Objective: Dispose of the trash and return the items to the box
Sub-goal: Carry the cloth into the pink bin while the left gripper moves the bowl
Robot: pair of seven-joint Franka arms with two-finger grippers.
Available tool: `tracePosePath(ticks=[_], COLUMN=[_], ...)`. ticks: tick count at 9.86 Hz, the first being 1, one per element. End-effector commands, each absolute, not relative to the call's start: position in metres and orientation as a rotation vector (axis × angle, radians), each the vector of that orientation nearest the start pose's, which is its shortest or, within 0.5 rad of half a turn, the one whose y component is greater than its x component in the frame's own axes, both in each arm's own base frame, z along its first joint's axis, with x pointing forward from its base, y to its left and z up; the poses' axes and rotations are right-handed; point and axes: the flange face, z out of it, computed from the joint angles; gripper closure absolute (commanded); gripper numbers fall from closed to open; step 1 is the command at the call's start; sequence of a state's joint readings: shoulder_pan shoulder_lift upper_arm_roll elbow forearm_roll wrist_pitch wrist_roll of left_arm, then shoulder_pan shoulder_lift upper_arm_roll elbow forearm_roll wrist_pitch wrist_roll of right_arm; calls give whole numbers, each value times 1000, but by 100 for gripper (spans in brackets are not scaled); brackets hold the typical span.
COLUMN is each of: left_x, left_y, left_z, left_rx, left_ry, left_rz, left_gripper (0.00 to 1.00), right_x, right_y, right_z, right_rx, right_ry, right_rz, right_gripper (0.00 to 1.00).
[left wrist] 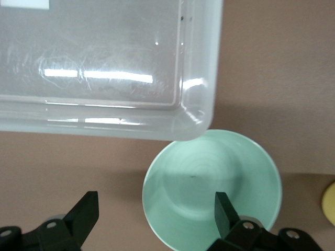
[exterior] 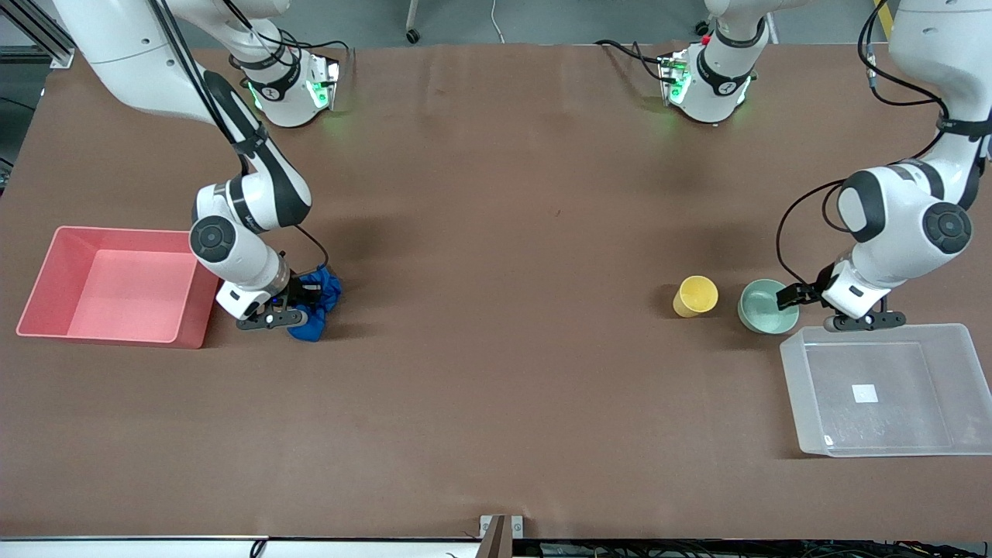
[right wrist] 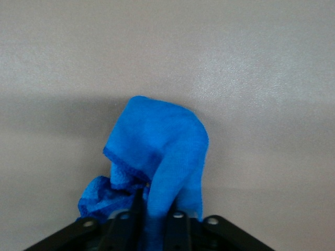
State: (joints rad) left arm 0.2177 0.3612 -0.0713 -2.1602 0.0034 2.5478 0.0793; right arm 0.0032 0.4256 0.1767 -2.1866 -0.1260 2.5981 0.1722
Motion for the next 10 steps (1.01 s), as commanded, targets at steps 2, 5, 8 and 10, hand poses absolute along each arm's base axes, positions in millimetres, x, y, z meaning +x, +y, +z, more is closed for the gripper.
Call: tracePosePath(ticks=[2, 5, 8, 10], left_x=[557, 557, 557, 563], left_y=[88, 86, 86, 77], left_z=[186, 182, 211, 271], left_rx=[-3169, -3170, -3164, -3161], left_ry=[-121, -141, -116, -74], left_rz=[-37, -47, -75, -69], left_gripper=[17, 95, 100, 100], right_x=[554, 570, 567, 551], right_y=[107, 105, -9, -122], right_z=[209, 324, 413, 413], right_rx=[-3142, -3195, -3223, -3213], right_ry=[-33, 103, 7, -193], right_rz=[-11, 102, 102, 153], right_gripper=[99, 99, 99, 99])
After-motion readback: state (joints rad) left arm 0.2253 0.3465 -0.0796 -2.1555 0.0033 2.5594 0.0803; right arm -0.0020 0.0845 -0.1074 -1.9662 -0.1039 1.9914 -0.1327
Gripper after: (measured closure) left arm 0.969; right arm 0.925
